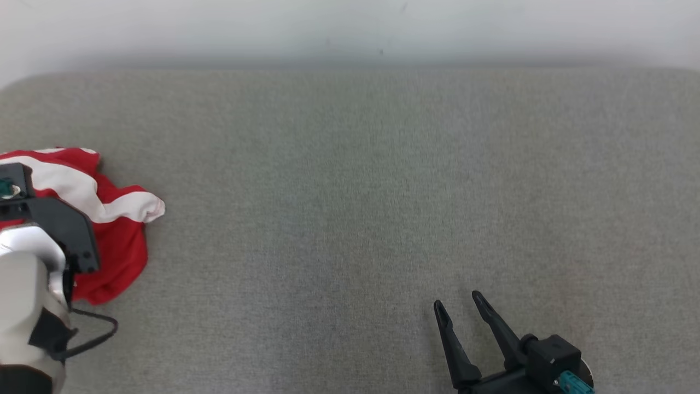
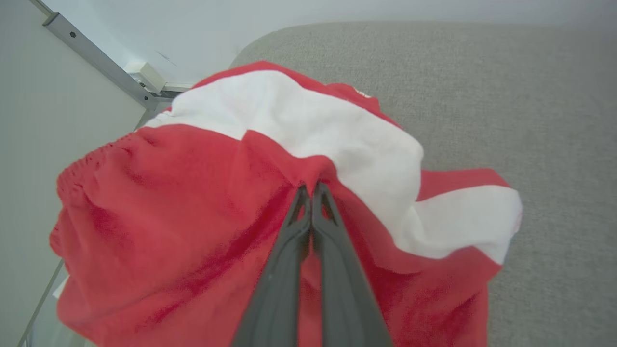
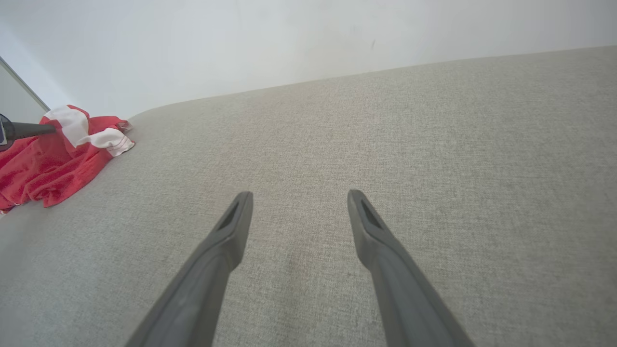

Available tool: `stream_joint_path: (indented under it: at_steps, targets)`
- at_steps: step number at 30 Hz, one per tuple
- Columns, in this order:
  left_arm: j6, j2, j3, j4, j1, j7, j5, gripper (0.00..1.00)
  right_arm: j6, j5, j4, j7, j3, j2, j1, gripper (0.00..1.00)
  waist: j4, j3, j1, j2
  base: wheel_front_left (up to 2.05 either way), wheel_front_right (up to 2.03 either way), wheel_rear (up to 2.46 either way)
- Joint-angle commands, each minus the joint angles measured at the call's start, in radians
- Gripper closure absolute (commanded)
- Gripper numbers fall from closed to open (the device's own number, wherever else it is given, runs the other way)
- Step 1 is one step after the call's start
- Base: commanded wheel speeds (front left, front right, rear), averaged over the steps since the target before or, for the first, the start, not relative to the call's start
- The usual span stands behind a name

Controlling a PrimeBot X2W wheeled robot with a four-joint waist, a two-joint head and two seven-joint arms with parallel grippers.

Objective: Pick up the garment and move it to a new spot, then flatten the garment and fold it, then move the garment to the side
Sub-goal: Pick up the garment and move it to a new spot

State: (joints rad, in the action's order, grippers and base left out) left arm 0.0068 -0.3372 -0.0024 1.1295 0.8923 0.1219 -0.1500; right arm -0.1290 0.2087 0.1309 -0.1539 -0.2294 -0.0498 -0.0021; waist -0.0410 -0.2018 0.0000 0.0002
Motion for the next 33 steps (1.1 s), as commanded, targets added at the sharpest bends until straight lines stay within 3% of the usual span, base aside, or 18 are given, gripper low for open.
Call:
stream_joint_path:
  at_steps: [1, 7, 13, 17, 23, 30, 33]
  targets:
    - [-0.007, -0.013, -0.004, -0.007, 0.015, 0.000, 0.012, 1.00, -0.003, 0.013, 0.006, -0.008, -0.004, -0.001, 0.001, 0.00, -0.052, 0.107, 0.0000, -0.0002, 0.00, 0.00, 0.00]
    - [-0.089, -0.029, -0.029, -0.059, 0.043, 0.037, -0.005, 1.00, -0.003, 0.080, 0.075, -0.059, -0.009, -0.001, 0.015, 0.00, -0.060, 0.237, 0.0000, -0.0002, 0.00, 0.00, 0.00]
    - [-0.124, 0.019, -0.068, -0.188, 0.069, 0.030, -0.034, 1.00, -0.003, 0.102, 0.121, -0.088, 0.016, -0.001, 0.009, 0.00, -0.012, 0.302, 0.0000, -0.0002, 0.00, 0.00, 0.00]
    - [-0.136, 0.096, -0.093, -0.306, 0.058, 0.028, -0.101, 1.00, -0.003, 0.081, 0.137, -0.096, 0.053, -0.001, 0.011, 0.00, 0.051, 0.324, 0.0000, -0.0002, 0.00, 0.00, 0.00]
    - [-0.136, 0.185, -0.181, -0.530, -0.015, 0.044, -0.210, 1.00, -0.003, 0.032, 0.121, -0.086, 0.098, -0.001, 0.003, 0.00, 0.197, 0.325, 0.0000, -0.0002, 0.00, 0.00, 0.00]
    - [-0.127, 0.237, -0.264, -0.727, -0.128, 0.039, -0.244, 1.00, -0.003, 0.003, 0.080, -0.051, 0.101, -0.001, -0.010, 0.00, 0.378, 0.279, 0.0000, -0.0002, 0.00, 0.00, 0.00]
    - [-0.112, 0.248, -0.279, -0.750, -0.161, 0.030, -0.240, 1.00, -0.003, 0.001, 0.069, -0.047, 0.105, -0.001, -0.010, 0.00, 0.414, 0.260, 0.0000, -0.0002, 0.00, 0.00, 0.00]
